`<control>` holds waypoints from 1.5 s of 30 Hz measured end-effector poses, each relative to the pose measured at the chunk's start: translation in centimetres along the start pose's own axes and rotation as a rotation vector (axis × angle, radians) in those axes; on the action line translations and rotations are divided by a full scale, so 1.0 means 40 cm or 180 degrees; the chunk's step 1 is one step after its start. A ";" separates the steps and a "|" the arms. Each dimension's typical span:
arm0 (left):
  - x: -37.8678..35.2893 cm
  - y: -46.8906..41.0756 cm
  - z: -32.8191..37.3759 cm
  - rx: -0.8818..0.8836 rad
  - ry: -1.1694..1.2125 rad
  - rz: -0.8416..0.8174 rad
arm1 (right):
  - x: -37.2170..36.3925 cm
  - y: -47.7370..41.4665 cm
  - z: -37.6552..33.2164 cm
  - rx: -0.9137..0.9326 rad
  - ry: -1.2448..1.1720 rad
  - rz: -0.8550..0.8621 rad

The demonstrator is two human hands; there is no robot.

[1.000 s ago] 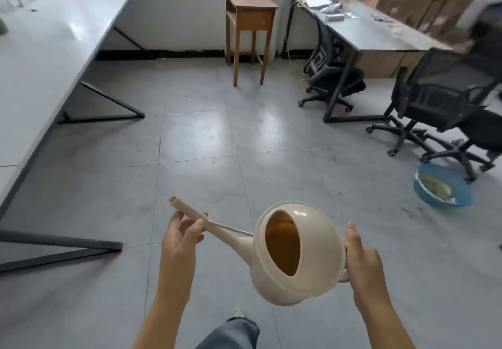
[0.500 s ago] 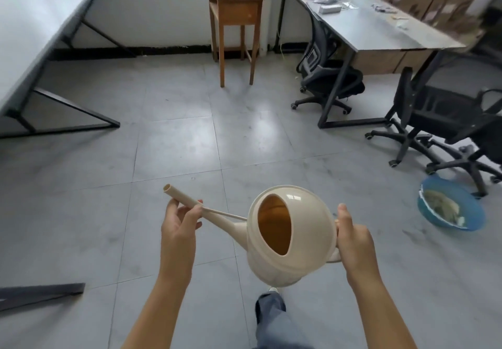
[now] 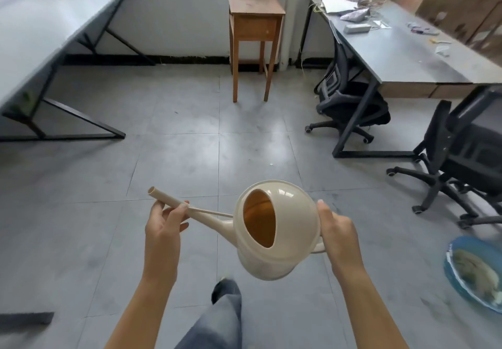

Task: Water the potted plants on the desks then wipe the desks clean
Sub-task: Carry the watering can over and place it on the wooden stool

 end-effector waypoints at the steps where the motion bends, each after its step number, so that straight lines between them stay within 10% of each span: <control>1: -0.021 -0.032 -0.005 -0.0007 0.0011 0.0006 | -0.005 -0.038 -0.015 -0.0006 -0.0024 -0.0046; 45: -1.143 -1.606 -0.110 0.0069 -0.0100 0.0456 | -0.126 -1.891 -0.880 0.0316 0.0004 -0.0585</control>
Point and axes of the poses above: each hand's wrist, its own y-axis away from the middle knuckle, its own x-axis out of the back of the hand, z = x × y, the point moved 1 cm from there along -y, towards the middle knuckle, and after that the axes turned 8 degrees about -x, right-handed, at the moved point
